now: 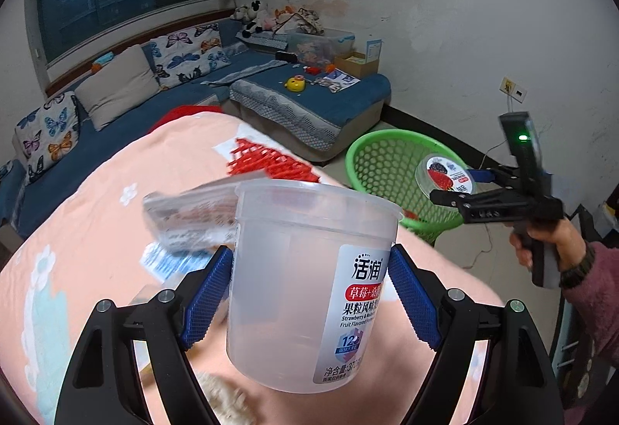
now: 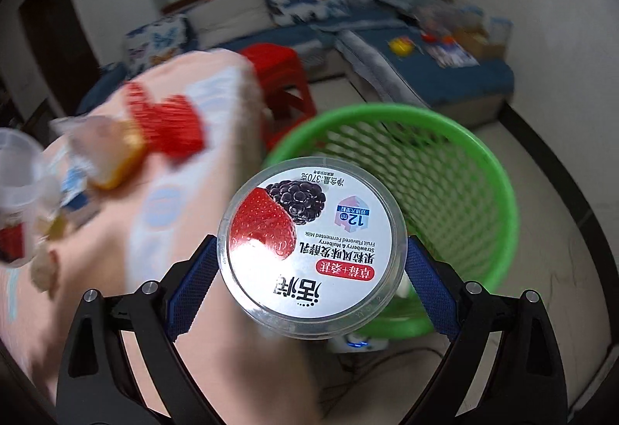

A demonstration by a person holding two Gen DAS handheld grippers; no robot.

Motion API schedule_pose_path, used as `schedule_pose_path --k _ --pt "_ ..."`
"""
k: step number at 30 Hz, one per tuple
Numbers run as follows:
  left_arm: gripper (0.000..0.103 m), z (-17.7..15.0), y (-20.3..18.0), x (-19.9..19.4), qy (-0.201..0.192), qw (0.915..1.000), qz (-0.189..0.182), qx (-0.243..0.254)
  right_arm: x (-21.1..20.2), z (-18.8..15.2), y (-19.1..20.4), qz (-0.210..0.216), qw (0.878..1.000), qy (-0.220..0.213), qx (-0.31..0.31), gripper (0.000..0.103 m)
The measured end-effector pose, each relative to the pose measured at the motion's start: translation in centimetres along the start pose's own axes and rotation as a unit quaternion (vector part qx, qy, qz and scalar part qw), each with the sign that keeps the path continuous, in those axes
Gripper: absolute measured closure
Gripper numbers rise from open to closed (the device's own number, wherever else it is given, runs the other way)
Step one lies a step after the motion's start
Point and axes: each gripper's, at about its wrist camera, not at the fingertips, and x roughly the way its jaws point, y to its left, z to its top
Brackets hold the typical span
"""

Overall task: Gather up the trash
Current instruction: 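Drop the strawberry lid into the green basket with the right tool while the left tool carries the cup there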

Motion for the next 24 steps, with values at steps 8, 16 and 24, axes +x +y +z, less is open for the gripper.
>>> schedule_pose_path --k 8,16,24 --pt "0.025 2.7 -2.1 3.4 0.012 0.9998 -0.015 0.001 4.5 -0.1 -5.4 -0.009 0.997 0.054 0.051 0.010" --pt "0.025 5.2 -4.2 6.2 0.020 0.9995 -0.024 0.007 6.4 -0.2 -7.7 -0.012 0.995 0.064 0.072 0.009" --pt "0.025 6.3 -5.6 8.7 0.033 0.9987 -0.040 0.002 6.6 0.3 -8.4 -0.019 0.996 0.054 0.063 0.008"
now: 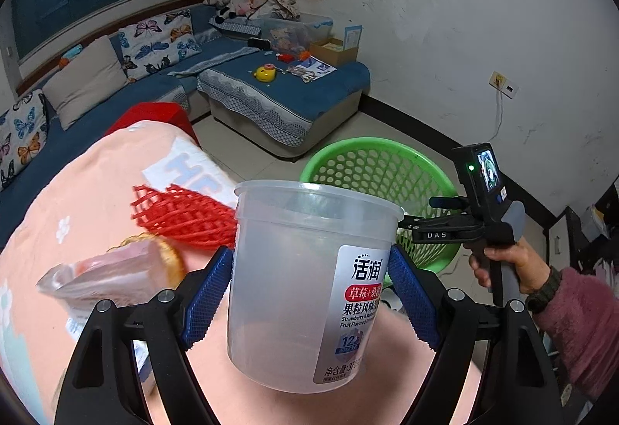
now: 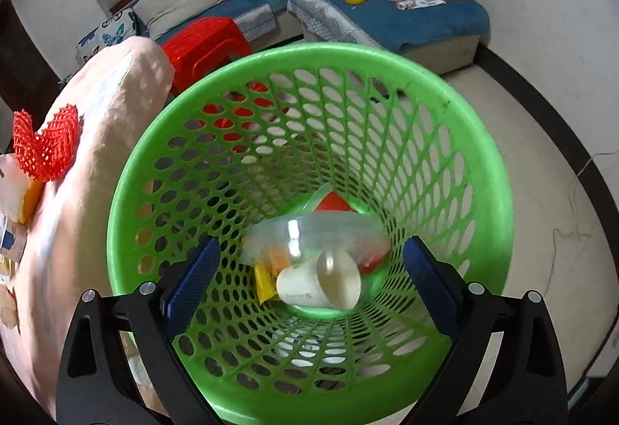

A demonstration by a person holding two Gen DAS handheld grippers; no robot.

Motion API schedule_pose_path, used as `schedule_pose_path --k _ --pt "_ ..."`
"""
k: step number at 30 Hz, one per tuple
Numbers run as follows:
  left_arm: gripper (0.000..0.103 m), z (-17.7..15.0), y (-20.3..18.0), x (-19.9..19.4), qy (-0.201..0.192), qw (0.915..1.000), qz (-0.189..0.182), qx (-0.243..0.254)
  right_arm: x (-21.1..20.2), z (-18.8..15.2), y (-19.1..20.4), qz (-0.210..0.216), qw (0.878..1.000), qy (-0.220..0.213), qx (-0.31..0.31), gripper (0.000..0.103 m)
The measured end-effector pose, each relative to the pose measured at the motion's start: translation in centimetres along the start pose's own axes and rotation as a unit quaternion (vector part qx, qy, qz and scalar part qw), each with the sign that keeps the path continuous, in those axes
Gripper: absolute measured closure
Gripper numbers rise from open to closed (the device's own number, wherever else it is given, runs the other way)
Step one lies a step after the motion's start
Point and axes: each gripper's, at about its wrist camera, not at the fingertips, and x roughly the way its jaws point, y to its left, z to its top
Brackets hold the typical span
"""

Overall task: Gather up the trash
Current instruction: 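Drop the strawberry lid into the green basket with the right tool while the left tool carries the cup there, then release the clear yogurt cup into the green basket with the left tool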

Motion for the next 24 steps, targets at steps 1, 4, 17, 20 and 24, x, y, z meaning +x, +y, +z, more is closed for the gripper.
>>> schedule_pose_path --k 1,4,17,20,24 --pt "0.025 0.3 -0.3 0.4 0.002 1.0000 -0.003 0.001 0.0 0.1 -0.2 0.003 1.000 -0.001 0.001 0.008" --pt "0.025 1.1 -1.1 1.5 0.005 1.0000 -0.006 0.006 -0.7 0.2 -0.5 0.006 1.000 -0.009 0.000 0.008" --pt "0.024 4.9 -5.4 9.7 0.057 0.9979 0.000 0.029 -8.2 -2.2 -2.9 0.003 0.995 -0.098 0.011 0.008" --pt "0.024 5.2 -6.6 11.5 0.068 0.9969 0.007 0.040 -8.8 -3.0 -3.4 -0.004 0.994 -0.106 0.012 0.008" --pt "0.024 5.2 -7.6 13.7 0.081 0.9955 0.020 0.044 -9.1 -4.0 -4.1 0.001 0.993 -0.112 0.021 0.008"
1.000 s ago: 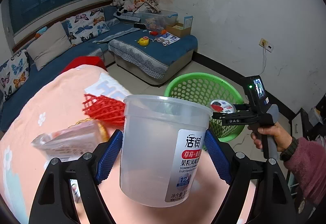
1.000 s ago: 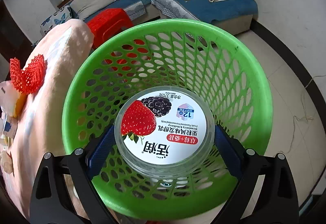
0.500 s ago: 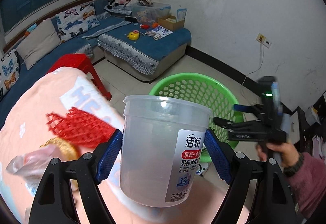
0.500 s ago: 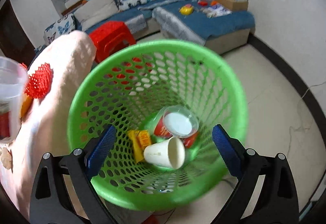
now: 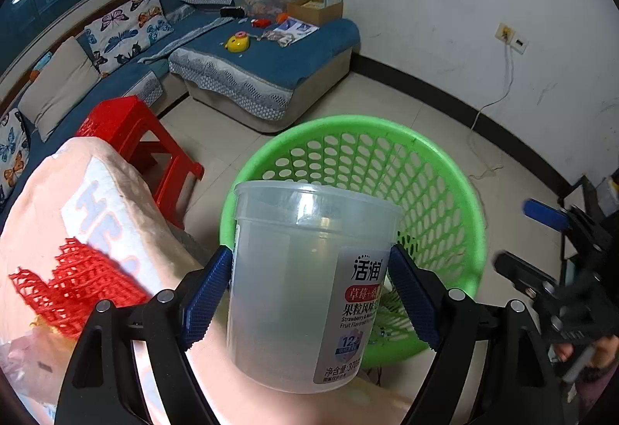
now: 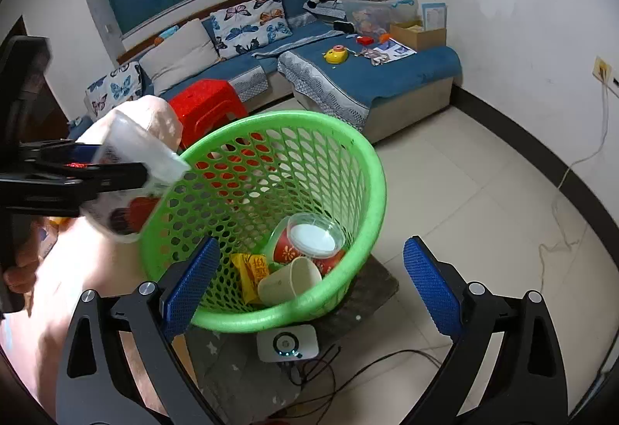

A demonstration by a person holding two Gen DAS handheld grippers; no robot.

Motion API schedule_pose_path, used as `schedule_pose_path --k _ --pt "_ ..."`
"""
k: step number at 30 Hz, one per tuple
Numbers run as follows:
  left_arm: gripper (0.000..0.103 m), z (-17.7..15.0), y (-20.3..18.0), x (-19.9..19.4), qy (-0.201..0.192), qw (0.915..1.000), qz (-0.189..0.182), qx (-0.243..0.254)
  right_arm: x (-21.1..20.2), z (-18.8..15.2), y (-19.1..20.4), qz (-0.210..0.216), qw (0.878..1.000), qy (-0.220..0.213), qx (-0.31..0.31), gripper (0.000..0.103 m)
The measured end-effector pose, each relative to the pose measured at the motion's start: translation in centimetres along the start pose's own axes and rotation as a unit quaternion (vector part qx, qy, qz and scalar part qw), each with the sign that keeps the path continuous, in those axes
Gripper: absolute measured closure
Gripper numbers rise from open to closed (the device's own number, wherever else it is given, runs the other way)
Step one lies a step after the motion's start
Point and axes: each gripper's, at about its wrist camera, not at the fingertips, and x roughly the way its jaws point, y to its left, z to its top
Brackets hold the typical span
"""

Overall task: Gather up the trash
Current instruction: 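Release the clear yogurt cup into the green basket with the left tool, then lower the left tool onto the crumpled white tissue and close it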

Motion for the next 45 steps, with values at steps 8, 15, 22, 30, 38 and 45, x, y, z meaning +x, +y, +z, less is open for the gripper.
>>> schedule_pose_path --k 8,15,22,30,38,45 --pt "0.024 0.5 -1.0 2.5 0.017 0.9998 0.014 0.003 0.3 -1.5 -0.8 0.005 1.000 0.011 0.016 0.008" --pt "0.022 0.0 -0.8 1.7 0.010 0.9999 0.001 -0.002 0.1 -2.0 -0.7 0.008 1.000 0.016 0.024 0.008" --pt "0.022 -1.9 0.8 -3.9 -0.031 0.9989 -0.003 -0.033 -1.7 -2.1 1.2 0.019 1.000 0.010 0.001 0.008" --pt "0.022 -7.5 4.0 -11.7 -0.076 0.9934 0.031 -0.080 -3.3 -2.2 6.2 0.056 0.998 0.009 -0.041 0.008" --pt "0.022 -15.5 9.6 -18.2 -0.099 0.9815 0.079 -0.144 -3.8 -2.6 13.8 0.100 0.989 0.016 -0.105 0.008" --pt "0.022 -22.8 15.0 -22.4 -0.108 0.9629 0.140 -0.204 -4.0 -2.7 19.5 0.134 0.980 0.016 -0.149 0.008"
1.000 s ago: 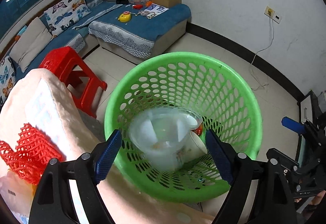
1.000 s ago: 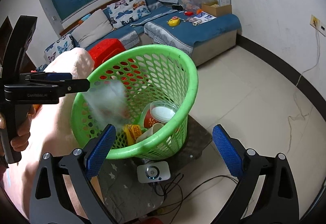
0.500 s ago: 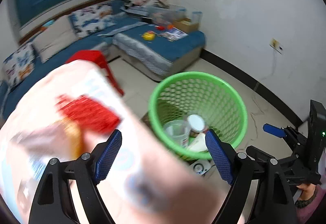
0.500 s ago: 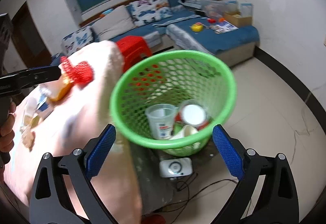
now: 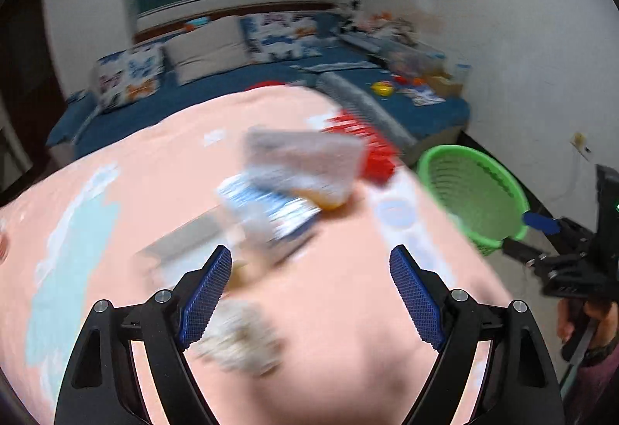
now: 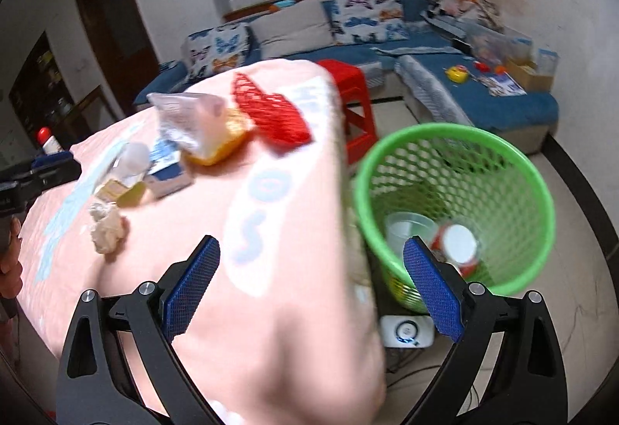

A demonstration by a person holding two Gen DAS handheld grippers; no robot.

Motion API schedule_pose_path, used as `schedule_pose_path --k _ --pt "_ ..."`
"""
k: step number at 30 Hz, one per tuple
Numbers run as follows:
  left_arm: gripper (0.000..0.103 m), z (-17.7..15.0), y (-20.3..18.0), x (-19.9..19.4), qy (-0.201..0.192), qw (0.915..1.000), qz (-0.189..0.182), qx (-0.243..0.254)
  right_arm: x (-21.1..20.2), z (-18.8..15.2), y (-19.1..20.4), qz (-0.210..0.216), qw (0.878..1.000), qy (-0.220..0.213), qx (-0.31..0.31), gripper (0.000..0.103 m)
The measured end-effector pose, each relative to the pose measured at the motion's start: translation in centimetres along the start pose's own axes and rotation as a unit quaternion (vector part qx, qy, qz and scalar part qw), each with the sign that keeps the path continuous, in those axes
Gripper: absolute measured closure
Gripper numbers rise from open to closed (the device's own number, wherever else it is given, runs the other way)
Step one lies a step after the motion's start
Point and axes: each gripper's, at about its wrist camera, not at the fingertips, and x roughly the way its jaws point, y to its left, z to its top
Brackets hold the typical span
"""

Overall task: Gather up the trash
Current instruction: 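Lower the left tool onto the crumpled white tissue and close it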

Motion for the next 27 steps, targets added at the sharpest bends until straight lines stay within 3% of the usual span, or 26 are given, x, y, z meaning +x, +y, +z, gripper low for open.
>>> schedule_pose_path --k 5,11,18,27 --pt "0.022 -3.3 4.5 -0.3 0.015 0.9989 0.016 -0.041 1.2 0.6 2.8 0.021 1.000 0.006 -0.021 0.008" --pt "0.018 -6.2 5.6 1.6 0.046 0.9967 0.001 -0.067 2.2 1.0 5.4 0.034 0.998 0.013 -0.043 0.008" --pt "0.015 -6.8 5.5 4.3 0.069 0.9951 -0.003 -0.070 2.9 0.7 6.0 0.036 0.998 0.023 -0.049 0.008" --pt "0.015 -6.8 7.0 6.6 0.090 0.9893 -0.021 -0.112 3.7 0.4 6.2 0.039 0.998 0.032 -0.048 0.008"
